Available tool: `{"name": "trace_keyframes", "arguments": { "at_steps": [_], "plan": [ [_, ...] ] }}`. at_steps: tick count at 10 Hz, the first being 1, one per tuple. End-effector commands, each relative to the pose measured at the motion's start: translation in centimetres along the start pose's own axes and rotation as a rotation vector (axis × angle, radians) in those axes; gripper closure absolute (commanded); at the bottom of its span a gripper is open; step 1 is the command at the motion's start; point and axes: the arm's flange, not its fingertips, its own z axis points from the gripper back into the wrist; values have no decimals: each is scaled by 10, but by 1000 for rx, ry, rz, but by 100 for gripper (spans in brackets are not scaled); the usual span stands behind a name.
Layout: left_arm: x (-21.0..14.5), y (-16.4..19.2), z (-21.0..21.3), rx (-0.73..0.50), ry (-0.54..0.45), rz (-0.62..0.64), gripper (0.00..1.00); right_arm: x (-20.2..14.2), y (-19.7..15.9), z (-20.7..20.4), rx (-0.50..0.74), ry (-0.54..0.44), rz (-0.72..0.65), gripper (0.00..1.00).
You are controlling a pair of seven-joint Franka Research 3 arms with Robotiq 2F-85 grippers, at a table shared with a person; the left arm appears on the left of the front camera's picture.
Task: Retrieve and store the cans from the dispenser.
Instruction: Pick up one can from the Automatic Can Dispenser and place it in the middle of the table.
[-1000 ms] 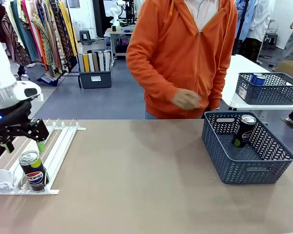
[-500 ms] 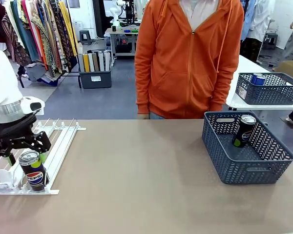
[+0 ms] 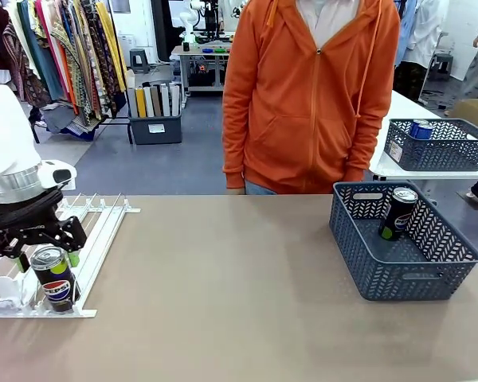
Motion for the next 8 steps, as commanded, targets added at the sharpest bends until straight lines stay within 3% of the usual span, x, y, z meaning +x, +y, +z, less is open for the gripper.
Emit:
{"name": "trace_keyframes", "arguments": {
  "at_steps": [1, 2, 6, 8],
  "plan": [
    [-1, 2, -3, -24, -7, -11, 58, 3, 1, -1, 20, -19, 24, 0],
    [-1, 1, -3, -25, -5, -16, 100, 3, 1, -1, 20, -19, 24, 0],
    [-2, 3, 1, -15, -14, -17, 100, 3, 1, -1, 20, -19, 24, 0],
    [-13, 3, 32, -8, -69, -34, 100, 3, 1, -1, 20, -19, 24, 0]
  ]
}}
